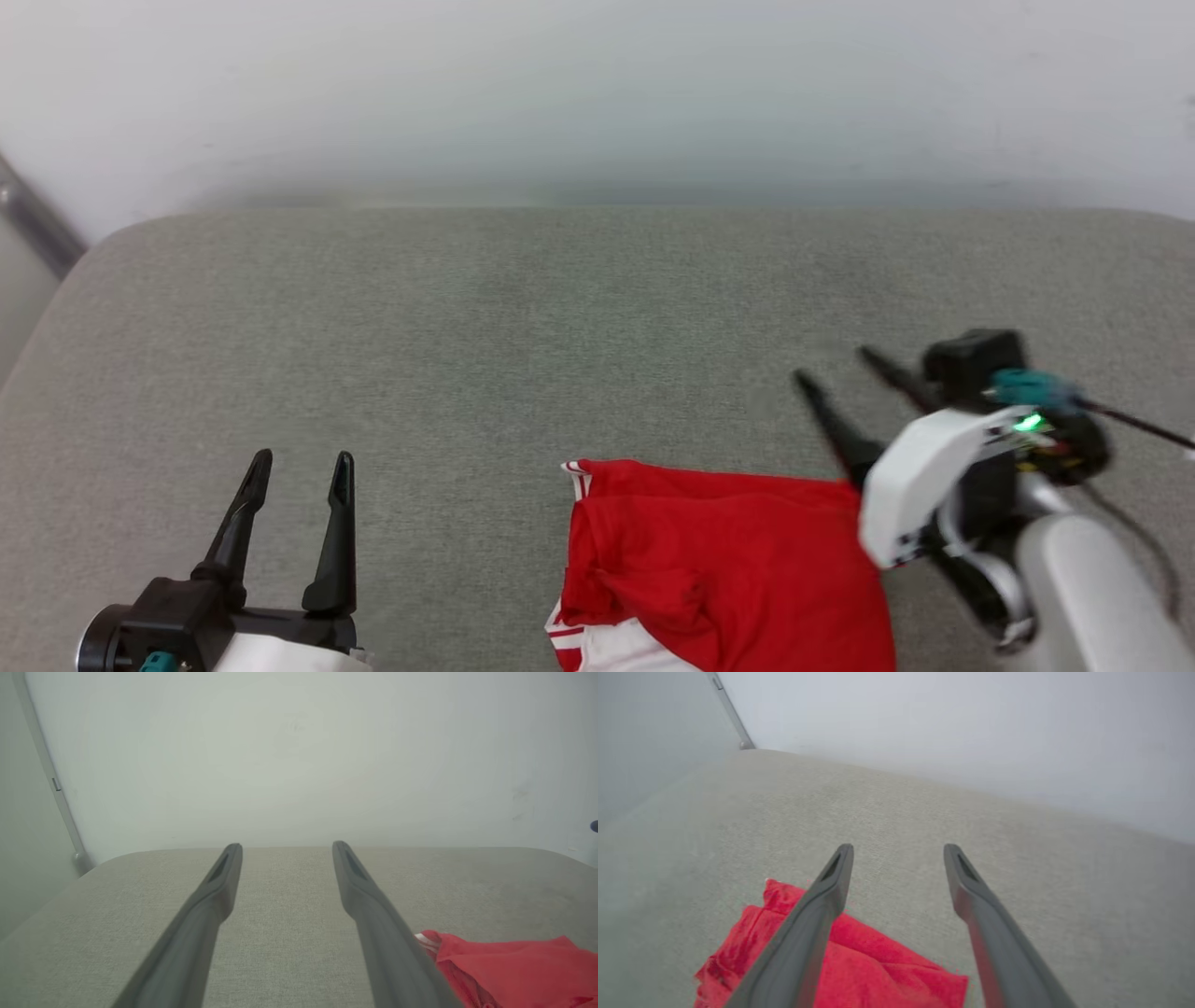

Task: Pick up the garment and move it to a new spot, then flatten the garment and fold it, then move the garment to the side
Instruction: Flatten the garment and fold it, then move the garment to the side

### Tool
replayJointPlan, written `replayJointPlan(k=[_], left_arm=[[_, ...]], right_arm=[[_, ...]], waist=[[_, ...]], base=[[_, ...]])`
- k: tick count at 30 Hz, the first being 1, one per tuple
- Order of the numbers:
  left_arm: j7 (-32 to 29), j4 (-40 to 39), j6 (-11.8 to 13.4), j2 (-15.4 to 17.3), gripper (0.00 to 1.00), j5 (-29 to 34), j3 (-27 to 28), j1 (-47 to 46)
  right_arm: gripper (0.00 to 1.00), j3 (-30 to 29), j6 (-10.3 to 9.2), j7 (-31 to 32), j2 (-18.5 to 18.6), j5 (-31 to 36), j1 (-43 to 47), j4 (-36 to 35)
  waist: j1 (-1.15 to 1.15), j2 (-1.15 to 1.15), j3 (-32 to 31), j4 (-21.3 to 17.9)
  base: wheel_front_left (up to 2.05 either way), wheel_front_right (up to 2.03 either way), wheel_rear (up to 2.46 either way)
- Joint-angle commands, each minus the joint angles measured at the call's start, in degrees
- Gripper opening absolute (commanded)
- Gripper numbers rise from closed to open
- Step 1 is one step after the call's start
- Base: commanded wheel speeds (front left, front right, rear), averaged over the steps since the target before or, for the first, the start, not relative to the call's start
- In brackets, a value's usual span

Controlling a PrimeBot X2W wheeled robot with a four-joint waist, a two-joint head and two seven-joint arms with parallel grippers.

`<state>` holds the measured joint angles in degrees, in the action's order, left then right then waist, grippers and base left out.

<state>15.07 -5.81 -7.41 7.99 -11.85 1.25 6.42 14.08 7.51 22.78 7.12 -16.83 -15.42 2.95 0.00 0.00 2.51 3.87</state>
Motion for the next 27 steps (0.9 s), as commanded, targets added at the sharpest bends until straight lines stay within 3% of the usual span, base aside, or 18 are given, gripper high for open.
replayJointPlan(k=[1,6,10,16,27], left_arm=[[0.13,-0.14,-0.05,-0.27,1.00,0.12,-0.13,-0.79],[0.13,-0.14,-0.05,-0.32,1.00,0.09,-0.11,-1.16],[0.13,-0.32,-0.05,-0.38,1.00,0.03,-0.38,-1.30],[0.13,-0.27,-0.05,-0.03,1.00,-0.39,-1.12,-0.88],[0.13,-0.09,-0.06,0.29,1.00,-0.43,-1.88,-0.60]], right_arm=[[1.00,-1.14,-0.03,-1.39,1.52,1.44,-0.54,-0.75],[1.00,-5.31,-0.05,-7.99,6.55,6.17,1.71,-3.86],[1.00,-9.56,-0.03,-13.87,7.49,7.79,5.31,-6.36],[1.00,-15.74,-0.03,-22.08,4.08,7.90,12.48,-9.58],[1.00,-16.91,-0.04,-30.06,-1.43,10.41,19.41,-10.21]], waist=[[0.00,0.00,0.39,-0.63],[0.00,0.00,0.92,-1.63],[0.00,0.00,1.19,-1.89],[0.00,0.00,1.31,-1.58],[0.00,0.00,1.52,-0.96]], base=[[0.00,0.00,0.00],[0.00,0.00,0.00],[0.00,0.00,0.00],[0.00,0.00,0.00],[0.00,0.00,0.00]])
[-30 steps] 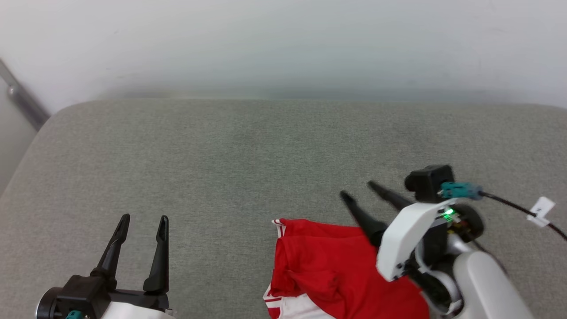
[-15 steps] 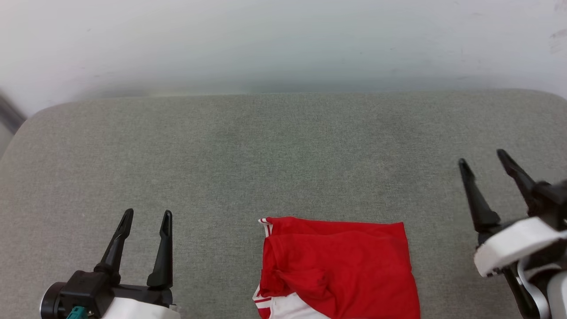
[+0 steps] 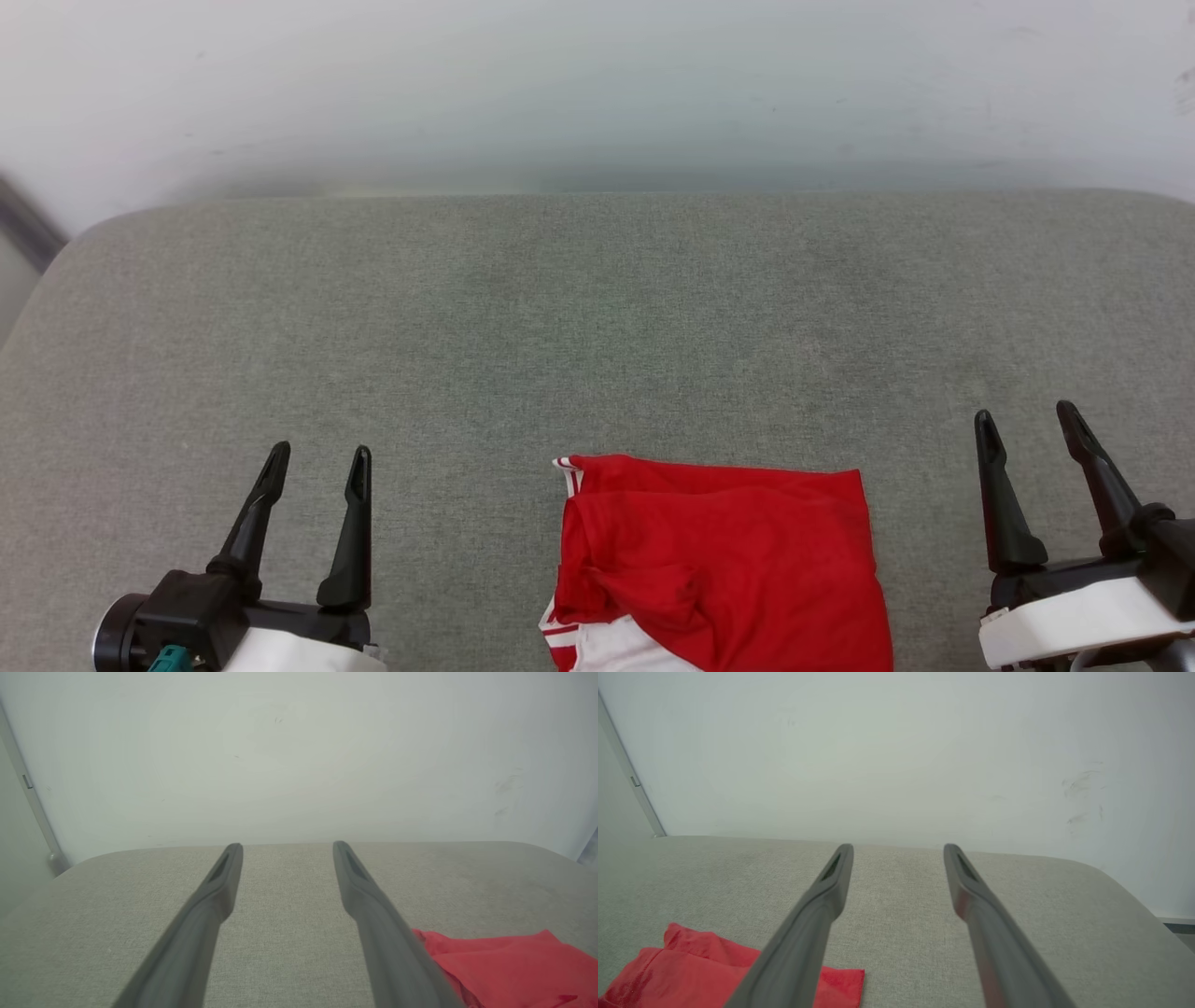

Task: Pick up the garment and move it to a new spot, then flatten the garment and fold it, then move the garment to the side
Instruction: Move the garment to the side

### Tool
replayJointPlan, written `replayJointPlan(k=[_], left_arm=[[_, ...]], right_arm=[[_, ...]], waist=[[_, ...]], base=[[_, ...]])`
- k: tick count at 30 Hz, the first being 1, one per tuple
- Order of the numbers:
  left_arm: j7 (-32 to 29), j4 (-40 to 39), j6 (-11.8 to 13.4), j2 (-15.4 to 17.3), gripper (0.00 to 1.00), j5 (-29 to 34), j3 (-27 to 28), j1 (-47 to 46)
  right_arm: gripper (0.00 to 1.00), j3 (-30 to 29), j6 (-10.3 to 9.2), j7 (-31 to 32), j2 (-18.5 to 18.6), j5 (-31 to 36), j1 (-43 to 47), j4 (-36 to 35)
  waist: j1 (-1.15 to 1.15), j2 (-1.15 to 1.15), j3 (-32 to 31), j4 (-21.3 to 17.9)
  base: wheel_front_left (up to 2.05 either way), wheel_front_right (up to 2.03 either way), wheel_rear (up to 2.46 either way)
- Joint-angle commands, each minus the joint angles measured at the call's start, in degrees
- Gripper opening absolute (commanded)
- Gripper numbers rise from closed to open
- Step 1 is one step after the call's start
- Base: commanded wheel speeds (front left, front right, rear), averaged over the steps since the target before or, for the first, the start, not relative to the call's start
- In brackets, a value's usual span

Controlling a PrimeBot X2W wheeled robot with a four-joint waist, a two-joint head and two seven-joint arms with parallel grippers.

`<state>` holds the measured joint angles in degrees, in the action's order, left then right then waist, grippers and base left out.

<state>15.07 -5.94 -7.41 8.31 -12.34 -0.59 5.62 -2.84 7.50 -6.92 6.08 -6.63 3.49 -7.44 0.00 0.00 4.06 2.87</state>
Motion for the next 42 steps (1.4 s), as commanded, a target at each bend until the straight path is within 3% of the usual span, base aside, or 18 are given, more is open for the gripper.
replayJointPlan(k=[1,12,17,21,26,31,37,42], left_arm=[[0.13,0.07,-0.06,-0.08,1.00,0.15,-0.09,0.25],[0.13,0.08,-0.06,-0.43,1.00,0.73,-0.19,0.39],[0.13,-0.04,-0.06,-0.61,1.00,0.87,-0.25,0.34],[0.13,-0.26,-0.06,-0.60,1.00,0.84,-0.34,-0.26],[0.13,0.95,-0.06,-0.23,1.00,0.78,-1.08,-1.04],[0.13,1.39,-0.06,-0.21,1.00,0.76,-1.96,-2.01],[0.13,1.47,-0.06,0.14,1.00,0.28,-2.70,-3.57],[0.13,1.89,-0.06,0.47,1.00,-0.06,-3.84,-4.85]], right_arm=[[1.00,0.04,-0.03,-0.68,-0.67,0.07,0.60,0.38],[1.00,0.39,-0.02,-0.87,-1.91,-0.28,-0.19,0.89],[1.00,0.46,-0.02,1.93,-1.24,-0.75,-0.04,0.22],[1.00,2.30,-0.04,11.07,0.21,-3.25,0.06,-1.23],[1.00,6.25,-0.01,28.87,5.07,-6.52,1.16,-4.53],[1.00,6.35,-0.02,41.93,5.43,-9.69,1.27,-6.02],[1.00,4.75,-0.02,55.65,2.74,-9.61,-0.42,-4.71],[1.00,4.02,-0.02,59.93,0.47,-7.90,-2.18,-1.67]], waist=[[0.00,0.00,-0.06,0.08],[0.00,0.00,0.04,0.34],[0.00,0.00,0.44,0.35],[0.00,0.00,1.38,0.33],[0.00,0.00,2.72,0.71],[0.00,0.00,4.22,1.51],[0.00,0.00,6.51,3.47],[0.00,0.00,7.93,5.81]], base=[[0.00,0.00,0.00],[0.00,0.00,0.00],[0.00,0.00,0.00],[0.00,0.00,0.00],[0.00,0.00,0.00],[0.00,0.00,0.00],[0.00,0.00,0.00],[0.00,0.00,0.00]])
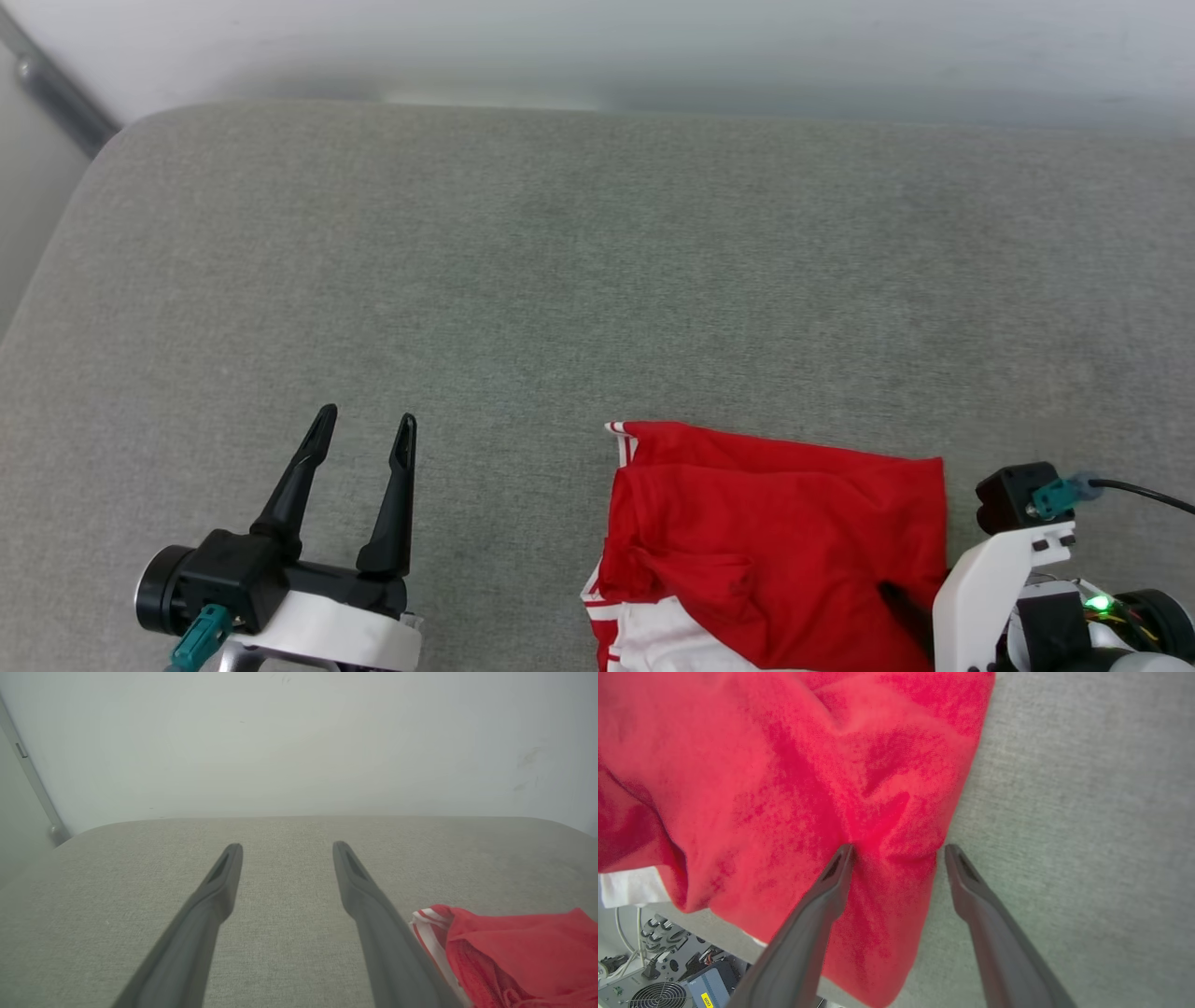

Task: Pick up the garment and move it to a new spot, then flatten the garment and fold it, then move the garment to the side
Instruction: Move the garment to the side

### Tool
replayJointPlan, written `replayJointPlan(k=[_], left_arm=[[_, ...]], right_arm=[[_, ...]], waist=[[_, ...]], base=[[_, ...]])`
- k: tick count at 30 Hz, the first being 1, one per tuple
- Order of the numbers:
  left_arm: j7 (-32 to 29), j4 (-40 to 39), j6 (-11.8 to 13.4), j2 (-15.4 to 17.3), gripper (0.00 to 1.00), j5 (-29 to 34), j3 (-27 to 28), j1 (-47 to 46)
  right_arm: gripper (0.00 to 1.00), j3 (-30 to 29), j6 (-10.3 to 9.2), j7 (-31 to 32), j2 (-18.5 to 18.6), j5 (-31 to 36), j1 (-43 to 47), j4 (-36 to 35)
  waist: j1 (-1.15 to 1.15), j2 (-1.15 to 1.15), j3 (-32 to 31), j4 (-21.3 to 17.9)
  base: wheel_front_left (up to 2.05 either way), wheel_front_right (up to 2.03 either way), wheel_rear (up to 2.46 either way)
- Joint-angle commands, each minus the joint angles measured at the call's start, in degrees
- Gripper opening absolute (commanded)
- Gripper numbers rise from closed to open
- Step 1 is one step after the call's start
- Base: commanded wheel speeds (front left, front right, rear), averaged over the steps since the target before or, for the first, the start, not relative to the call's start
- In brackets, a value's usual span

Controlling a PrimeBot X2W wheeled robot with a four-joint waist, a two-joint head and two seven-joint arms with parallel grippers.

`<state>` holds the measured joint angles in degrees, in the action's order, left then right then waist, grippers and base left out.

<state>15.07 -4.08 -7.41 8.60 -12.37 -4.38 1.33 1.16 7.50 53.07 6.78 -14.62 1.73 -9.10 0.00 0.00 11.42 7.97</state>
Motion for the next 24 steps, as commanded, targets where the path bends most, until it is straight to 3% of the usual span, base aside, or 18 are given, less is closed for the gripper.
replayJointPlan(k=[1,4,6,7,11,16,24], left_arm=[[0.13,0.05,-0.06,0.20,1.00,-0.17,-0.17,-0.83],[0.13,0.40,-0.06,0.09,1.00,-0.38,-1.16,-1.60],[0.13,0.52,-0.06,0.04,1.00,-0.46,-1.48,-1.84],[0.13,0.60,-0.06,0.02,1.00,-0.52,-1.57,-1.85],[0.13,1.09,-0.06,-0.28,1.00,-0.44,-1.88,-0.89],[0.13,1.39,-0.06,-0.52,1.00,0.09,-1.71,-0.14],[0.13,0.78,-0.06,-0.79,1.00,1.41,-5.06,-2.08]], right_arm=[[1.00,-0.01,-0.02,0.28,-0.63,0.34,-0.66,0.75],[1.00,0.51,-0.02,-0.47,-1.52,1.63,-1.12,5.53],[0.08,0.84,-0.02,-1.78,-1.20,2.99,-1.09,7.53],[0.00,1.09,-0.02,-2.76,-0.93,3.77,-1.22,8.53],[0.00,3.67,-0.05,-8.88,0.72,6.14,-3.80,11.17],[0.00,9.10,-0.07,-11.66,6.66,10.58,-8.06,9.32],[0.00,18.49,-0.03,-10.09,20.93,14.93,-17.21,5.82]], waist=[[0.00,0.00,0.76,1.11],[0.00,0.00,1.43,2.86],[0.00,0.00,1.65,3.37],[0.00,0.00,1.71,3.55],[0.00,0.00,1.11,2.69],[0.00,0.00,-0.27,-1.24],[0.00,0.00,1.17,-10.85]], base=[[0.00,0.00,0.00],[0.00,0.00,0.00],[0.00,0.00,0.00],[0.00,0.00,0.00],[0.00,0.00,0.00],[0.00,0.00,0.00],[0.00,0.00,0.00]])
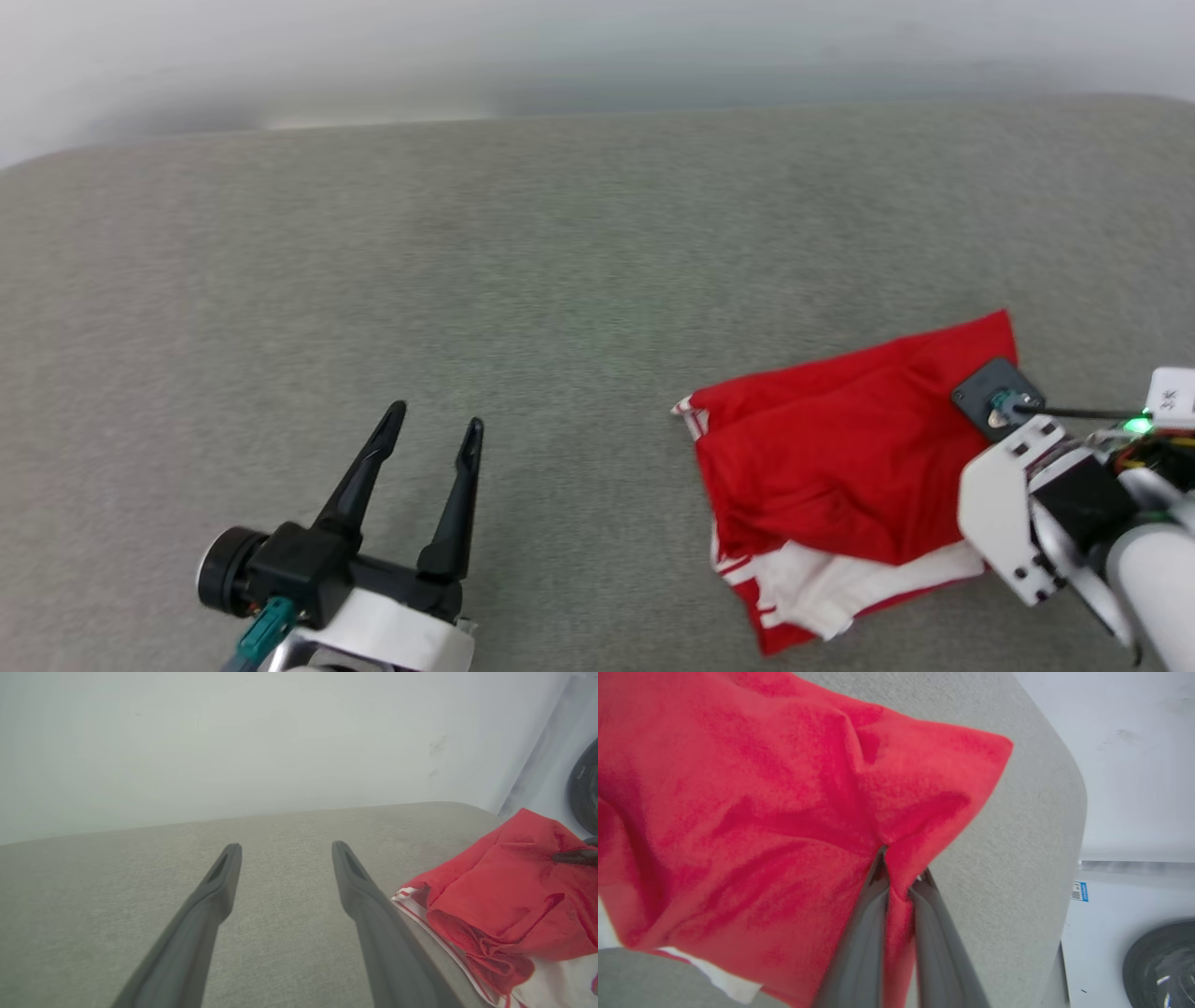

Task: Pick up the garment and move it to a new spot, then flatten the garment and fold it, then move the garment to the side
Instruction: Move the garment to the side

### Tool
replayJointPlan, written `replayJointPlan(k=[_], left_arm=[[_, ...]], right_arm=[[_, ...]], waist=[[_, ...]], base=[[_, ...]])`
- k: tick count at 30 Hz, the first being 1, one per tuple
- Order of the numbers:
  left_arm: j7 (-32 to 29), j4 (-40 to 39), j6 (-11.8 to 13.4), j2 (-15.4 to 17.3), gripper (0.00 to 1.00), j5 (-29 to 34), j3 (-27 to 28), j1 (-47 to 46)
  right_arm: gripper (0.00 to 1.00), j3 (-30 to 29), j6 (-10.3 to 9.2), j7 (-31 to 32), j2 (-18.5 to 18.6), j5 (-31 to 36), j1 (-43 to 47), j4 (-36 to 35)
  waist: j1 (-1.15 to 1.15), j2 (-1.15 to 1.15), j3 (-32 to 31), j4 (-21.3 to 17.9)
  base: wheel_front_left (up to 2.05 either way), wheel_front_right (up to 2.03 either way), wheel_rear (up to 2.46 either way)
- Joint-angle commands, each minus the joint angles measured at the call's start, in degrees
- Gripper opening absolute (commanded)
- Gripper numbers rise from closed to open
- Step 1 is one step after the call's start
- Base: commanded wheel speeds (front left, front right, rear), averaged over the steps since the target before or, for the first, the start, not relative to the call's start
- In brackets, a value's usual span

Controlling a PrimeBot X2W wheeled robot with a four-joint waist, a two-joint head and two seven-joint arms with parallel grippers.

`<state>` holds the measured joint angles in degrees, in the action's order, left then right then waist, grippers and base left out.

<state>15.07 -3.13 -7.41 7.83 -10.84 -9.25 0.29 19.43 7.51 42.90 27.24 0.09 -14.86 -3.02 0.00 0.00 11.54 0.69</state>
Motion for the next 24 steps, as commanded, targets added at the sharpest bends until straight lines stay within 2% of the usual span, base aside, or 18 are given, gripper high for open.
replayJointPlan(k=[1,6,12,16,24], left_arm=[[0.13,-0.22,-0.06,0.09,1.00,-0.15,-0.78,-1.48],[0.13,-0.92,-0.06,1.02,1.00,-0.01,-3.59,-4.47],[0.13,-2.66,-0.06,3.27,1.00,0.08,-7.15,-8.98],[0.12,-4.80,-0.06,5.18,1.00,-0.05,-9.44,-12.10],[0.13,-7.96,-0.06,9.28,1.00,0.40,-11.71,-17.30]], right_arm=[[0.00,1.07,-0.05,0.24,2.25,0.06,-1.91,-0.55],[0.00,4.37,-0.05,0.21,9.79,-1.53,-8.76,-0.35],[0.00,4.62,-0.07,-2.76,14.90,-2.83,-14.12,2.42],[0.00,1.37,-0.07,-6.89,18.04,-3.45,-14.94,5.59],[0.00,-9.16,-0.07,-17.03,18.72,-0.91,-14.98,15.77]], waist=[[0.00,0.00,1.64,-4.89],[0.00,0.00,5.68,-11.67],[0.00,0.00,11.24,-17.13],[0.00,0.00,15.33,-18.23],[0.00,0.00,22.40,-16.80]], base=[[0.00,0.00,0.00],[0.00,0.00,0.00],[0.00,0.00,0.00],[0.00,0.00,0.00],[0.00,0.00,0.00]])
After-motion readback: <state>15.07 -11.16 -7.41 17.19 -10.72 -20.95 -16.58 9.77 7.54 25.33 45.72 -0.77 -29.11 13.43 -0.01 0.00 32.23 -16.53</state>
